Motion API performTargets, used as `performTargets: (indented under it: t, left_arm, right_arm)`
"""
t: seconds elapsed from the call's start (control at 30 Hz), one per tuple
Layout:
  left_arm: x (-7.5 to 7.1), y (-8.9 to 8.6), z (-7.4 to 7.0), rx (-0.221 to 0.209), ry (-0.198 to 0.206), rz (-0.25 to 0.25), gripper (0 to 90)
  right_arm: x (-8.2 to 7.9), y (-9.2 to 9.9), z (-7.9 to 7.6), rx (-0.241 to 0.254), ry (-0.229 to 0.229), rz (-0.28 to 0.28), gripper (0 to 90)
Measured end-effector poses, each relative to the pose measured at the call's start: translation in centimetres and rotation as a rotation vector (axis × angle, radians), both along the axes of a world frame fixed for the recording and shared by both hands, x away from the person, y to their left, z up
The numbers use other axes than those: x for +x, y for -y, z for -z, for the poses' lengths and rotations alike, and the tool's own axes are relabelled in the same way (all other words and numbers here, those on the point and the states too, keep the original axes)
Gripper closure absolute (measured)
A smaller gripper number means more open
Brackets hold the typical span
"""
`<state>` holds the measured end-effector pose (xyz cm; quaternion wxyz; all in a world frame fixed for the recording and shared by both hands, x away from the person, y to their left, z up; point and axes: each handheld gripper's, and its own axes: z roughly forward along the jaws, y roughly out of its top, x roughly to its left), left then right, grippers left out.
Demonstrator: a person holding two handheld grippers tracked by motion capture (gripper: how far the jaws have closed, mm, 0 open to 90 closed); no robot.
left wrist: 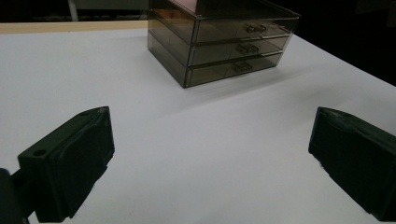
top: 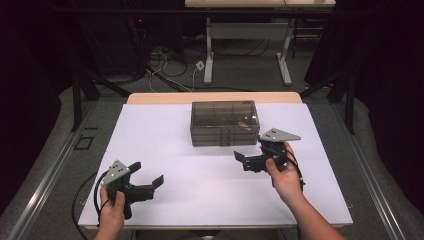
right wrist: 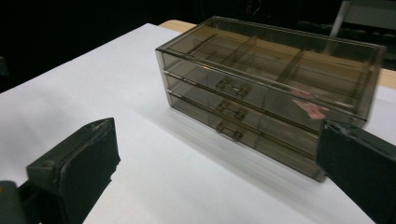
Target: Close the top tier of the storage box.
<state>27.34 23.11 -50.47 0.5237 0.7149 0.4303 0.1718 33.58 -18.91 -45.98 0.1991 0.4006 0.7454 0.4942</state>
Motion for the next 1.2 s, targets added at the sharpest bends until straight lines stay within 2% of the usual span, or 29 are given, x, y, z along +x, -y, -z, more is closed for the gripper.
performTargets:
  t: [0.37,0.7,0.83,1.0,1.2]
  left_arm:
    - [0.0,-0.6,0.5,0.003,-0.008,-0.009,0.2]
    - [-0.1,-0.5,0.7,0.002,-0.009,-0.007,0.2]
    - [-0.1,-0.4,0.8,0.003,-0.009,-0.002,0.2]
    - [0.0,-0.4,1.0,0.004,-0.008,0.000,0.2]
    - [-0.1,-0.4,1.1,-0.004,-0.011,-0.003,0.2]
  right_arm:
    - [-2.0,2.7,0.8,-0.018,0.051,0.050,0.0]
    - [-3.4,5.4,2.0,-0.024,0.041,0.104,0.0]
    - [-4.0,6.5,2.7,-0.009,0.038,0.138,0.0]
    - [-4.3,7.5,3.6,-0.023,0.034,0.164,0.0]
    - [-4.5,8.4,4.1,-0.015,0.020,0.188,0.0]
